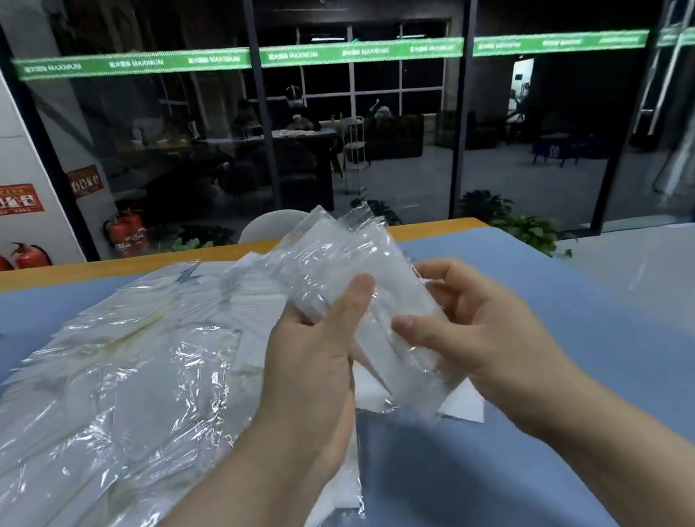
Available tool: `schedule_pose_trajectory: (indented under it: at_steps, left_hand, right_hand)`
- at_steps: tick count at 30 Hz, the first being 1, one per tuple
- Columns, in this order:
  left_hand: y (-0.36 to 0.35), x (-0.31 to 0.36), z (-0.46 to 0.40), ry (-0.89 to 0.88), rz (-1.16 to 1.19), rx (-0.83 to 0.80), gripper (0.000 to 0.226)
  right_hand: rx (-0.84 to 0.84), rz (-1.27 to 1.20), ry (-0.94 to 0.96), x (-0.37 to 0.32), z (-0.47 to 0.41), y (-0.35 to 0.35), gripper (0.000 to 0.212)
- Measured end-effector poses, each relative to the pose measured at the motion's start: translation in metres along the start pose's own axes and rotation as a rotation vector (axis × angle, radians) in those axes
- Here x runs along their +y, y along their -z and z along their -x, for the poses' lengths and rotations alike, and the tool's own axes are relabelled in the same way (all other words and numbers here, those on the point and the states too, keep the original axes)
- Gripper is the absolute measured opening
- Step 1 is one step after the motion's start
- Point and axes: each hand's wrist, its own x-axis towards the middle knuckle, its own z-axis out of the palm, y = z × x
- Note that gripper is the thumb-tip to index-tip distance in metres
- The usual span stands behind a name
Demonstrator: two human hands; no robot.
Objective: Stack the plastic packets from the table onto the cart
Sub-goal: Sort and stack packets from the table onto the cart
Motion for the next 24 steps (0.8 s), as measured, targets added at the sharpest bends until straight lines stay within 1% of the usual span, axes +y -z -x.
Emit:
schedule_pose_trajectory:
  at_steps: [2, 4, 5, 6, 8, 9, 10, 11, 12, 13, 14, 16, 18, 20, 22, 24]
  left_hand:
    - [-0.006, 0.006, 0.003, -0.045, -0.095, 0.042, 0.053]
    - [-0.01, 0.011, 0.008, -0.118, -0.186, 0.14, 0.061]
    - [-0.015, 0.012, 0.012, -0.135, -0.238, 0.14, 0.062]
    - [-0.021, 0.01, 0.019, -0.123, -0.295, 0.092, 0.065]
    - [-0.039, -0.005, 0.036, -0.025, -0.433, -0.014, 0.074]
    - [-0.045, -0.018, 0.043, 0.021, -0.511, -0.041, 0.071]
    - [-0.048, -0.032, 0.048, 0.045, -0.577, -0.038, 0.061]
    - [-0.048, -0.046, 0.052, 0.049, -0.624, 0.0, 0.046]
    - [-0.046, -0.056, 0.054, 0.041, -0.646, 0.049, 0.033]
    - [-0.044, -0.063, 0.055, 0.02, -0.654, 0.086, 0.027]
    - [-0.043, -0.066, 0.057, 0.002, -0.65, 0.101, 0.027]
    - [-0.048, -0.069, 0.061, 0.003, -0.628, 0.087, 0.034]
    - [-0.057, -0.072, 0.067, 0.028, -0.593, 0.057, 0.034]
    - [-0.066, -0.077, 0.071, 0.046, -0.596, 0.053, 0.025]
    - [-0.071, -0.08, 0.072, 0.019, -0.584, 0.106, 0.017]
    - [-0.073, -0.083, 0.071, -0.003, -0.576, 0.149, 0.021]
  right_hand:
    - [0.031, 0.149, 0.083, -0.013, 0.012, 0.029, 0.035]
    - [0.03, 0.46, 0.173, -0.026, 0.025, 0.059, 0.035]
    - [0.001, 0.638, 0.183, -0.032, 0.033, 0.071, 0.036]
    - [-0.053, 0.801, 0.174, -0.036, 0.04, 0.082, 0.035]
    - [-0.2, 1.059, 0.134, -0.035, 0.052, 0.092, 0.034]
    - [-0.268, 1.138, 0.118, -0.029, 0.058, 0.093, 0.034]
    - [-0.311, 1.166, 0.11, -0.018, 0.062, 0.094, 0.033]
    - [-0.321, 1.137, 0.107, -0.006, 0.068, 0.095, 0.033]
    - [-0.289, 1.072, 0.103, 0.008, 0.074, 0.098, 0.035]
    - [-0.221, 0.991, 0.11, 0.021, 0.079, 0.101, 0.038]
    - [-0.13, 0.921, 0.121, 0.033, 0.084, 0.105, 0.042]
    - [0.05, 0.824, 0.136, 0.048, 0.093, 0.113, 0.051]
    - [0.153, 0.732, 0.137, 0.054, 0.095, 0.115, 0.057]
    - [0.162, 0.65, 0.132, 0.053, 0.094, 0.114, 0.061]
    - [0.12, 0.603, 0.124, 0.051, 0.094, 0.11, 0.064]
    - [0.126, 0.573, 0.128, 0.05, 0.094, 0.111, 0.068]
